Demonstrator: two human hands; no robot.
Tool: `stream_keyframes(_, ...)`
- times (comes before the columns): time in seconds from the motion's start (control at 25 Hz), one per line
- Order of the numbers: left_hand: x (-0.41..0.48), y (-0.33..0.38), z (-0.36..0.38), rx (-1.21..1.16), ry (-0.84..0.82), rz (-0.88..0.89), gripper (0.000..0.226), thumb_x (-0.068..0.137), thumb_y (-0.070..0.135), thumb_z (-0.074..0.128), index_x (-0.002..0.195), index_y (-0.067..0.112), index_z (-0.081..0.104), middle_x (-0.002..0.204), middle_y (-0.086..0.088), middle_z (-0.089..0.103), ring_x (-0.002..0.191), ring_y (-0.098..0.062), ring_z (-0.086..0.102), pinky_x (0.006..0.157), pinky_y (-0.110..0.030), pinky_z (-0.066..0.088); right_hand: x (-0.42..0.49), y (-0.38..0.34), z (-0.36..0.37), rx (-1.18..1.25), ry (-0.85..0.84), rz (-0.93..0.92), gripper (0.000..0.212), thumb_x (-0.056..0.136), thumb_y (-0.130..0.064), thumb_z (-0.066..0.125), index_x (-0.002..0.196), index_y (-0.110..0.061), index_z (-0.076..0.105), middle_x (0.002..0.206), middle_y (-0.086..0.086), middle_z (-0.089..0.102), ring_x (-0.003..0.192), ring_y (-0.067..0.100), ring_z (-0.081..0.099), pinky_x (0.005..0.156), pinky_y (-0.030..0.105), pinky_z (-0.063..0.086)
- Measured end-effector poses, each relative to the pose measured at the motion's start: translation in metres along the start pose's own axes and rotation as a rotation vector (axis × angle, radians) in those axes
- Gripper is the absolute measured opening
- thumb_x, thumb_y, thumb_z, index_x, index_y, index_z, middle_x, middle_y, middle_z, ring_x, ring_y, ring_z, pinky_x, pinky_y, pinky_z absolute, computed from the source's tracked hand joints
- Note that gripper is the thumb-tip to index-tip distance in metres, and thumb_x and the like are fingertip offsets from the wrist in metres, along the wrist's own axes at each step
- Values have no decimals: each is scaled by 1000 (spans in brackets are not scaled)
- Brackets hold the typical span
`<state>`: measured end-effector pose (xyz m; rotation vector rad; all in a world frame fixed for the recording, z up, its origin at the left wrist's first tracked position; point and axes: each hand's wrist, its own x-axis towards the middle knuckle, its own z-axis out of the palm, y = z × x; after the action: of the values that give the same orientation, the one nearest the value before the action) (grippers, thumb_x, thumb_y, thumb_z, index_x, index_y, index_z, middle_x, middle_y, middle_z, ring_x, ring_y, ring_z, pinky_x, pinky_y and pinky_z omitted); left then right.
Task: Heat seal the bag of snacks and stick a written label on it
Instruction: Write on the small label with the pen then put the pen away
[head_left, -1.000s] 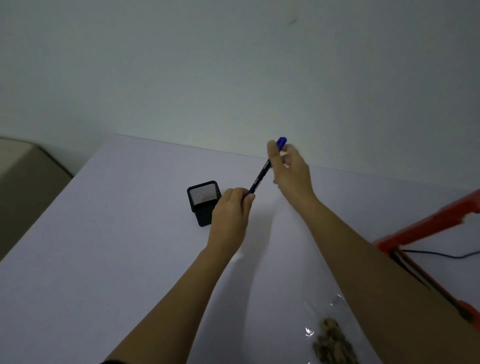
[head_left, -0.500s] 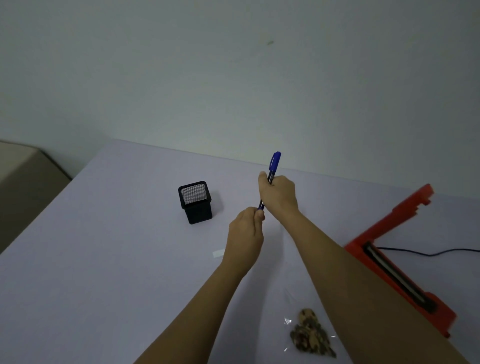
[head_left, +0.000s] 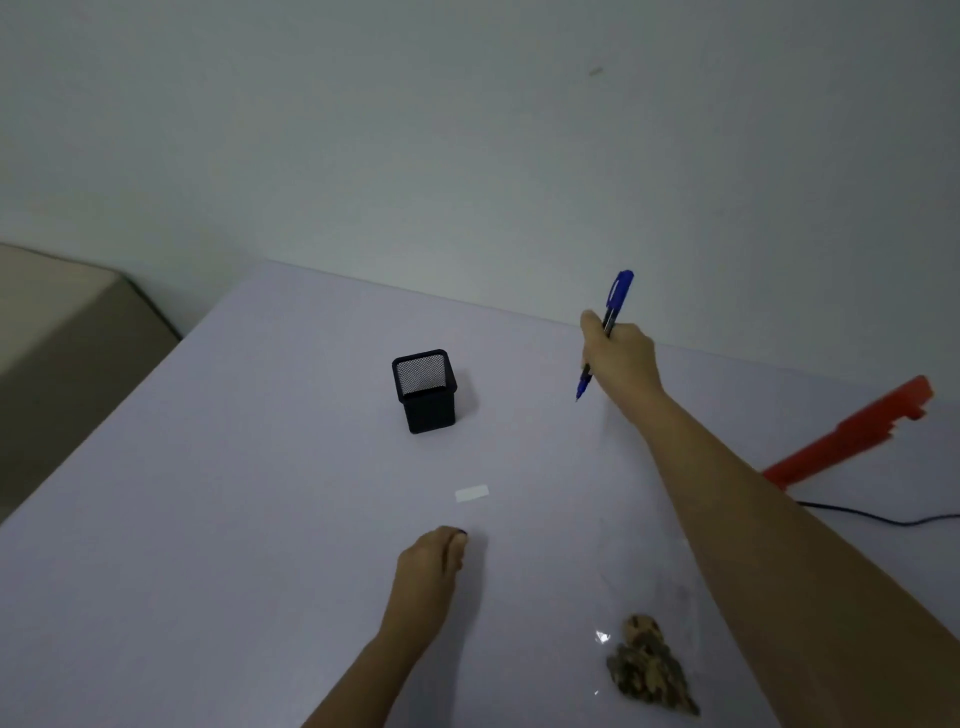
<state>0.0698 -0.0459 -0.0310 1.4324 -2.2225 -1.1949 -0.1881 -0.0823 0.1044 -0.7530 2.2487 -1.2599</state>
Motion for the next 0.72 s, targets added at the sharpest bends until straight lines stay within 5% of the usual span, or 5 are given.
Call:
stream_keyframes(0.12, 28, -21, -28, 146, 97, -14, 17, 93, 19, 52, 103, 9, 61, 90, -7, 63, 81, -22, 58, 71, -24, 38, -18, 22, 20, 84, -78, 53, 55, 93, -49, 41, 58, -10, 57, 60, 3, 61, 51, 14, 56, 50, 22, 46)
stream_keyframes(0.24, 58, -39, -52, 271, 152, -60, 10, 89, 14, 54, 92, 4, 55, 81, -11, 59, 70, -24, 53, 63, -29, 39, -36, 54, 50, 222, -98, 135, 51, 93, -48, 43, 65, -9, 61, 64, 4, 65, 52, 14, 63, 51, 20, 54)
stream_keyframes(0.44, 91, -65, -59, 367, 143, -55, 11, 87, 8, 55, 89, -1, 61, 89, -16, 59, 70, -20, 46, 64, -28, 35, -66, 94, 95, 183, -69, -47, 31, 86, -25, 64, 59, -14, 53, 56, 0, 64, 56, 10, 68, 58, 27, 56)
stream_keyframes(0.56, 95, -80, -58, 291, 117, -88, 13, 86, 10, 58, 95, 1, 63, 94, -17, 60, 75, -21, 49, 69, -30, 41, -69, 106, 110, 187, -6, -129, 37, 85, -15, 65, 54, -20, 46, 47, -10, 57, 54, 8, 66, 50, 15, 49)
stream_keyframes(0.72, 88, -81, -58, 100, 148, -165, 52, 80, 22, 70, 125, 11, 46, 110, -1, 47, 93, -19, 52, 82, -29, 44, -65, 115, 127, 143, 1, -208, 35, 86, -14, 63, 56, -20, 46, 52, -3, 58, 52, 15, 60, 49, 11, 44)
